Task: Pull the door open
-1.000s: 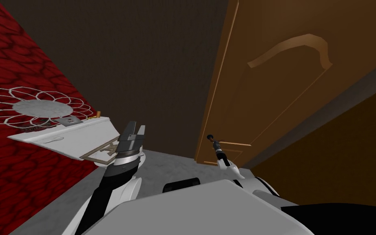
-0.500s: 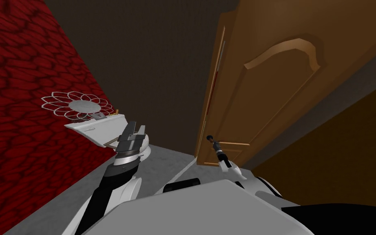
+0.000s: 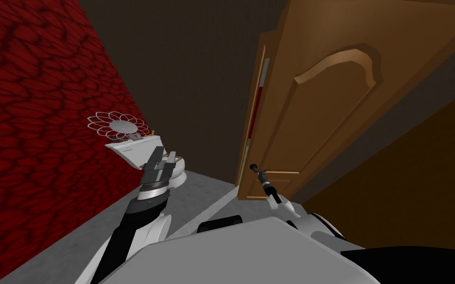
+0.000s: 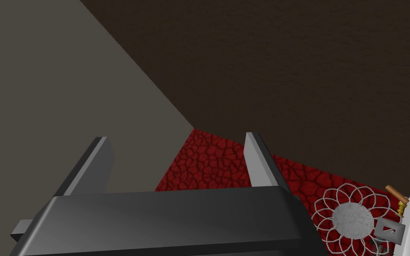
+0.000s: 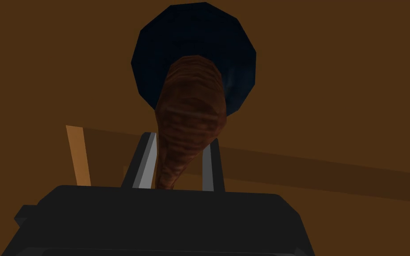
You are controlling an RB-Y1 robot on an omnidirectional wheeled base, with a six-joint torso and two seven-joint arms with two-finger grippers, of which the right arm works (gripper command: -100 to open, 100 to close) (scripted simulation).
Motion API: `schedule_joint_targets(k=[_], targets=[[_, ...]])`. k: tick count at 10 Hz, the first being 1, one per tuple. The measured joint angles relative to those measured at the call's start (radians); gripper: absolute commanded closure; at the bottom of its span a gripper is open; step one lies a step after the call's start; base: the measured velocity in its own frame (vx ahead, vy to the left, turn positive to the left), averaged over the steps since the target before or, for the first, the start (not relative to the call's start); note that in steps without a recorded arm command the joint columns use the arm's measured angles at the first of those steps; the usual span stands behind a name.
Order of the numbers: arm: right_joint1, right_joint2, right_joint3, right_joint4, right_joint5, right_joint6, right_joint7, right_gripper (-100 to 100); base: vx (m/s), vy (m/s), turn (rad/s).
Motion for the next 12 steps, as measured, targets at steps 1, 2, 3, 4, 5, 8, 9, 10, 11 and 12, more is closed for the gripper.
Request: schedule_joint_targets(k=[1, 2, 3, 4, 5, 8, 9, 10, 11, 12], targets=[[0.0, -0.007, 0.012, 0.0, 0.007, -0.011, -0.014, 100, -0.231, -0.091, 0.073], [0.007, -0.011, 0.024, -0.012, 0.013, -0.017, -0.025, 100, -0.251, -0.144, 0.095], [0.008, -0.016, 0.041, -0.007, 0.023, -0.032, -0.04, 100, -0.232, -0.101, 0.105], [0.019, -0.022, 0.056, -0.02, 0.032, -0.039, -0.055, 100, -0.217, -0.042, 0.049], [0.023, -0.028, 0.068, -0.025, 0.038, -0.045, -0.066, 100, -0.21, -0.052, 0.041], [0.021, -0.033, 0.095, -0.018, 0.047, -0.057, -0.084, 100, -0.15, -0.046, 0.002], [0.009, -0.033, 0.107, -0.008, 0.049, -0.064, -0.088, 100, -0.2, -0.074, -0.004], [0.01, -0.035, 0.12, -0.026, 0.05, -0.059, -0.091, 100, -0.135, -0.059, 0.004], [0.008, -0.032, 0.128, -0.025, 0.052, -0.06, -0.092, 100, -0.086, -0.037, -0.004], [0.002, -0.033, 0.137, -0.013, 0.054, -0.067, -0.095, 100, -0.114, -0.071, -0.012]])
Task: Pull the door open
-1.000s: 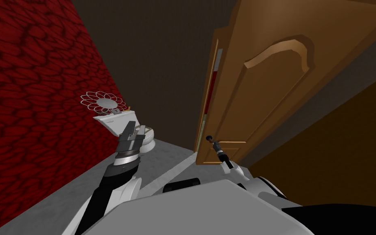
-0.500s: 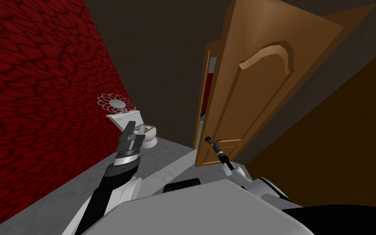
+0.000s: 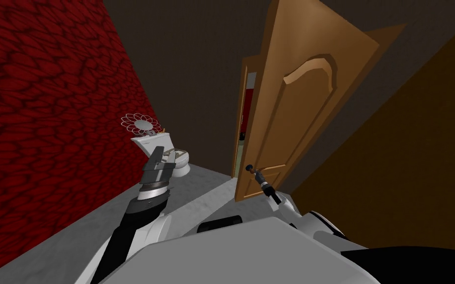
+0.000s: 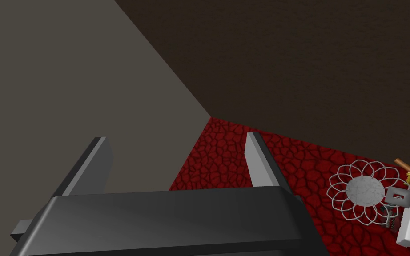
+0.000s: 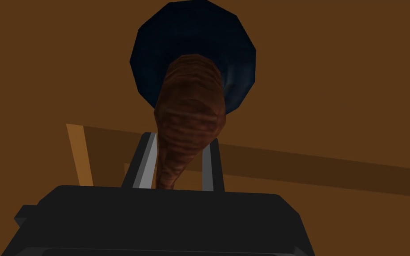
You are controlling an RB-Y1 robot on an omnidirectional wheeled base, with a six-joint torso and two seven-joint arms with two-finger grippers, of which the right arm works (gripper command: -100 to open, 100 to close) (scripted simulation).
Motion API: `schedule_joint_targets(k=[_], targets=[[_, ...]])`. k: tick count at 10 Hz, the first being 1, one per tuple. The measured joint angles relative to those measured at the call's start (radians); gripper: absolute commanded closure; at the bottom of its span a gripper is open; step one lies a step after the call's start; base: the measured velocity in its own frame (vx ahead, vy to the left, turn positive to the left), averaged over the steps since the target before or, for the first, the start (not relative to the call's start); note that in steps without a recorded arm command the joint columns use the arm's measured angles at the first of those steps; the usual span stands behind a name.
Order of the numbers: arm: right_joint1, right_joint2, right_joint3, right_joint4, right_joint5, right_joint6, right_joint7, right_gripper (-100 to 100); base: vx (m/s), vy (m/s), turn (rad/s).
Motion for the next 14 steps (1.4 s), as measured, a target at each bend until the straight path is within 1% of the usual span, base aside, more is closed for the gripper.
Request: schedule_joint_targets(k=[1, 2, 3, 4, 5, 6, 7, 8, 9, 10, 11, 12, 13, 14], targets=[[0.005, -0.003, 0.013, -0.023, 0.001, 0.009, -0.004, 100, -0.088, -0.059, 0.004], [-0.018, 0.002, 0.023, 0.012, 0.004, -0.006, -0.007, 100, -0.107, -0.074, 0.007], [-0.046, 0.002, 0.039, 0.057, 0.007, -0.032, -0.014, 100, -0.14, -0.112, 0.003], [-0.029, -0.002, 0.054, 0.007, 0.008, -0.017, -0.017, 100, -0.121, -0.098, 0.021], [-0.033, -0.001, 0.064, 0.004, 0.011, -0.014, -0.02, 100, -0.059, -0.041, 0.006], [-0.041, 0.004, 0.068, 0.022, 0.012, -0.023, -0.02, 100, -0.042, -0.027, -0.019], [-0.058, 0.009, 0.075, 0.058, 0.014, -0.042, -0.02, 100, -0.103, -0.124, -0.012], [-0.052, 0.008, 0.088, 0.036, 0.015, -0.039, -0.022, 100, -0.14, -0.128, 0.027], [-0.062, 0.011, 0.1, 0.038, 0.018, -0.039, -0.025, 100, -0.103, -0.093, 0.025], [-0.075, 0.015, 0.108, 0.059, 0.021, -0.051, -0.028, 100, -0.037, -0.035, 0.019], [-0.074, 0.017, 0.111, 0.063, 0.022, -0.054, -0.029, 100, -0.088, -0.004, 0.26], [-0.082, 0.009, 0.109, 0.105, 0.019, -0.082, -0.035, 100, -0.105, -0.021, 0.107], [-0.072, 0.0, 0.107, 0.098, 0.017, -0.092, -0.039, 100, -0.126, -0.041, 0.149], [-0.079, -0.007, 0.109, 0.133, 0.015, -0.121, -0.047, 100, -0.102, -0.031, 0.067]])
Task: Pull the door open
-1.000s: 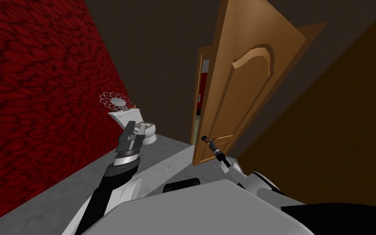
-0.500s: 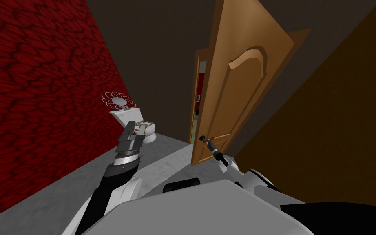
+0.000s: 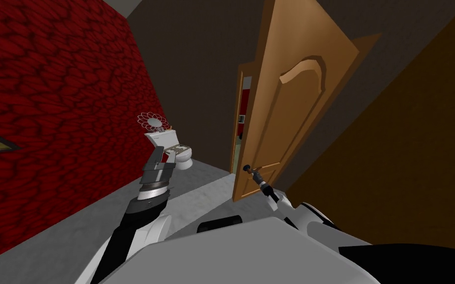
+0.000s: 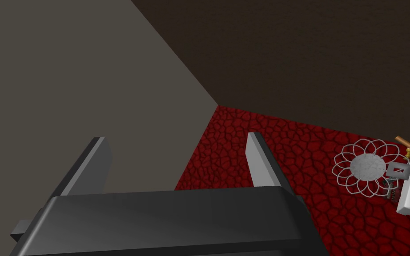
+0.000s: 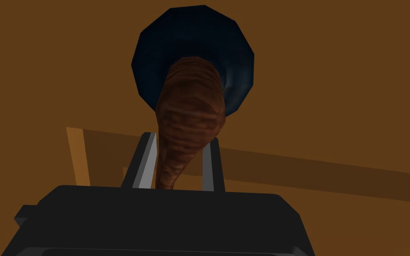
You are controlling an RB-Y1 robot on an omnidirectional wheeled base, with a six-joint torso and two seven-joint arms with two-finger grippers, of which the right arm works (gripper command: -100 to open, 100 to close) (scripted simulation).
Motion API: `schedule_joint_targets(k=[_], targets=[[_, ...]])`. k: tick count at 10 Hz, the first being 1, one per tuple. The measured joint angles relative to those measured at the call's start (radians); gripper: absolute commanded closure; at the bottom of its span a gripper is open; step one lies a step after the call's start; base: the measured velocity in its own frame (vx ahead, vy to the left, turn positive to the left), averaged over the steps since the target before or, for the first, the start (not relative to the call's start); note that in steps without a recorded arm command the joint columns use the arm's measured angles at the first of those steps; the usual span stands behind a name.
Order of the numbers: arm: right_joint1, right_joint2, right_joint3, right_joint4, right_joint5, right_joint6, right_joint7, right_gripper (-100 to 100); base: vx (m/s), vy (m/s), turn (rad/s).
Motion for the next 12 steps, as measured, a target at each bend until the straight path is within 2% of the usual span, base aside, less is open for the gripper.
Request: schedule_joint_targets(k=[1, 2, 3, 4, 6, 7, 8, 10, 11, 12], targets=[[0.016, -0.008, -0.001, -0.017, -0.002, -0.004, -0.004, 100, -0.039, -0.006, -0.019], [0.033, -0.012, 0.0, -0.045, -0.002, 0.01, -0.004, 100, -0.063, -0.026, 0.182], [0.034, -0.02, 0.0, -0.028, -0.003, -0.003, -0.011, 100, -0.176, -0.074, 0.296], [0.083, -0.049, -0.004, -0.097, -0.01, 0.005, -0.021, 100, -0.137, -0.062, 0.105], [0.069, -0.048, 0.001, -0.048, -0.008, -0.031, -0.029, 100, -0.039, -0.02, 0.039], [0.065, -0.05, 0.002, -0.02, -0.008, -0.051, -0.032, 100, -0.114, -0.054, 0.261], [0.08, -0.065, 0.001, -0.022, -0.012, -0.066, -0.039, 100, -0.126, -0.079, 0.186], [0.077, -0.079, 0.009, 0.031, -0.011, -0.123, -0.06, 100, -0.117, -0.076, 0.108], [0.1, -0.086, 0.008, 0.0, -0.012, -0.121, -0.063, 100, -0.039, -0.015, 0.006], [0.104, -0.086, 0.009, -0.005, -0.012, -0.116, -0.063, 100, -0.101, -0.045, 0.055]])
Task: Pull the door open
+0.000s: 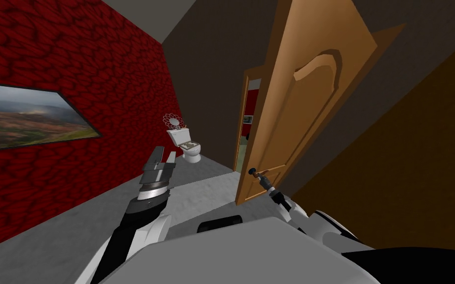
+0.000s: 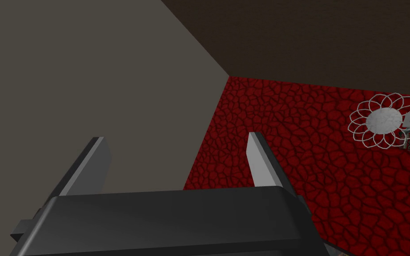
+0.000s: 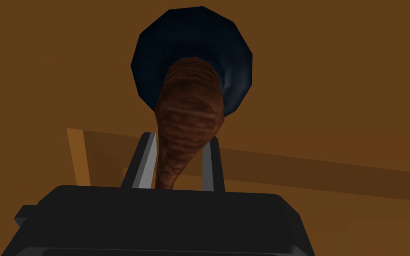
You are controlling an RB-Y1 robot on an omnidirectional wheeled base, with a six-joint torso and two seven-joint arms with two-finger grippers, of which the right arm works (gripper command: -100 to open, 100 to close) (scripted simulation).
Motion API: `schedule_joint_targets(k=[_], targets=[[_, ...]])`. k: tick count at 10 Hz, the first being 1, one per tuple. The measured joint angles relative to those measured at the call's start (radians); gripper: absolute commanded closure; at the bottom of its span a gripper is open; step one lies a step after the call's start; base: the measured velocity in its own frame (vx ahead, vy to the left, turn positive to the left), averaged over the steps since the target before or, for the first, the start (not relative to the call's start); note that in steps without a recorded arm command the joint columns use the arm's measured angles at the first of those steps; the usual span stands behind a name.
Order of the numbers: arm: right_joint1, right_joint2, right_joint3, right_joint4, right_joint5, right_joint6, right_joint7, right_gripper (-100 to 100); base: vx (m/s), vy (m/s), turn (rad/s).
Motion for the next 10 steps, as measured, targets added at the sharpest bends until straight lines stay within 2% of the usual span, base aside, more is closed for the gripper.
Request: schedule_joint_targets(k=[1, 2, 3, 4, 5, 6, 8, 9, 10], targets=[[0.019, -0.012, 0.006, -0.028, 0.0, 0.001, -0.004, 100, -0.112, -0.063, 0.033], [0.026, -0.016, 0.01, -0.036, 0.001, -0.005, -0.007, 100, -0.06, -0.03, -0.002], [0.015, -0.013, 0.014, -0.009, 0.004, -0.022, -0.009, 100, -0.084, -0.044, 0.027], [0.015, -0.017, 0.021, 0.007, 0.006, -0.044, -0.013, 100, -0.114, -0.085, 0.06], [0.042, -0.033, 0.029, -0.032, 0.007, -0.048, -0.019, 100, -0.109, -0.072, 0.022], [0.045, -0.035, 0.035, -0.034, 0.01, -0.056, -0.021, 100, -0.066, -0.037, -0.004], [0.038, -0.034, 0.043, -0.003, 0.014, -0.082, -0.024, 100, -0.069, -0.061, 0.028], [0.038, -0.038, 0.053, 0.017, 0.017, -0.111, -0.029, 100, -0.133, -0.126, 0.064], [0.024, -0.038, 0.066, 0.056, 0.023, -0.151, -0.035, 100, -0.097, -0.084, 0.026]])
